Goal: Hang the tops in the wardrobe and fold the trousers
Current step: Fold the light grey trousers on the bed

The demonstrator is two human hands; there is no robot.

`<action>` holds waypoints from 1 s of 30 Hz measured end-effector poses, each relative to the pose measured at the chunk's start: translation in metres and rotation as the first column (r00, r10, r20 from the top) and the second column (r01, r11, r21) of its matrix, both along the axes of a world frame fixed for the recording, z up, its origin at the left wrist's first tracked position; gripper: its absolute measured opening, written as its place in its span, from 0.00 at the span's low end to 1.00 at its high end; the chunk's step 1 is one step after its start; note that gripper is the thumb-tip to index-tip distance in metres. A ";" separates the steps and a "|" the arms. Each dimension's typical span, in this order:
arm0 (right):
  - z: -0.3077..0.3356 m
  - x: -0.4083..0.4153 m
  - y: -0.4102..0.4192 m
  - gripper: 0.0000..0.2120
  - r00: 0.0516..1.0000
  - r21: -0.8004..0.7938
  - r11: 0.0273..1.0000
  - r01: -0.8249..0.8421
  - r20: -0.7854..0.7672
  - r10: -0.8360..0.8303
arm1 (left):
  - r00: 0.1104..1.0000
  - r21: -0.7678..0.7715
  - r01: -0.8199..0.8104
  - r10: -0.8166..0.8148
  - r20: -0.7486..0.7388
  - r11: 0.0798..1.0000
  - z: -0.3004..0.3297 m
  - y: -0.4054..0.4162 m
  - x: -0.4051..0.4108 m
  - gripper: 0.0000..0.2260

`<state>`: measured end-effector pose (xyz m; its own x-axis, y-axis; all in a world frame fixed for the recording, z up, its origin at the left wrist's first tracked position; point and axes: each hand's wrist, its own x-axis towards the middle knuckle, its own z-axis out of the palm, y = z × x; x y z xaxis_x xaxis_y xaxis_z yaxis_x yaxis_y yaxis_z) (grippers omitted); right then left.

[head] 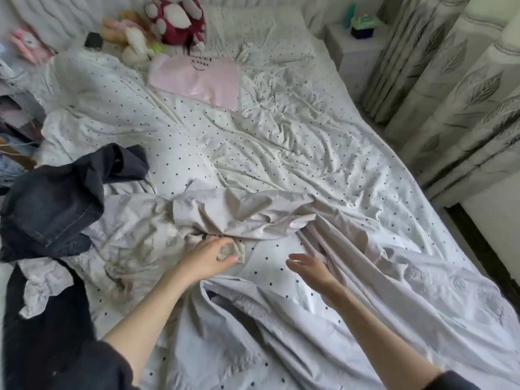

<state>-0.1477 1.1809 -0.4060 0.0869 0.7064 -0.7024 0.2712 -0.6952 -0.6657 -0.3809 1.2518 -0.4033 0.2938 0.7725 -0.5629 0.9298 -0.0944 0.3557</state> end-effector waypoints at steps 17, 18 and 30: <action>-0.001 -0.027 -0.055 0.09 0.736 0.008 0.776 -0.631 0.325 0.594 | 0.935 -0.123 -0.352 0.354 -0.007 0.928 0.007 -0.090 -0.094 0.17; 0.000 -0.026 -0.055 0.08 0.732 0.012 0.769 -0.639 0.316 0.603 | 0.942 -0.153 -0.333 0.335 -0.012 0.930 0.008 -0.089 -0.097 0.17; 0.040 -0.044 -0.117 0.15 0.682 0.058 0.699 -0.713 0.287 0.673 | 0.950 0.109 -0.311 0.307 0.058 0.944 0.070 -0.184 -0.140 0.13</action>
<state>-0.1918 1.0635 -0.3657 -0.3312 0.7237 -0.6055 0.7882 -0.1406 -0.5992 -0.5210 1.0675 -0.3335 0.0505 0.8879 -0.4573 0.9052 0.1528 0.3966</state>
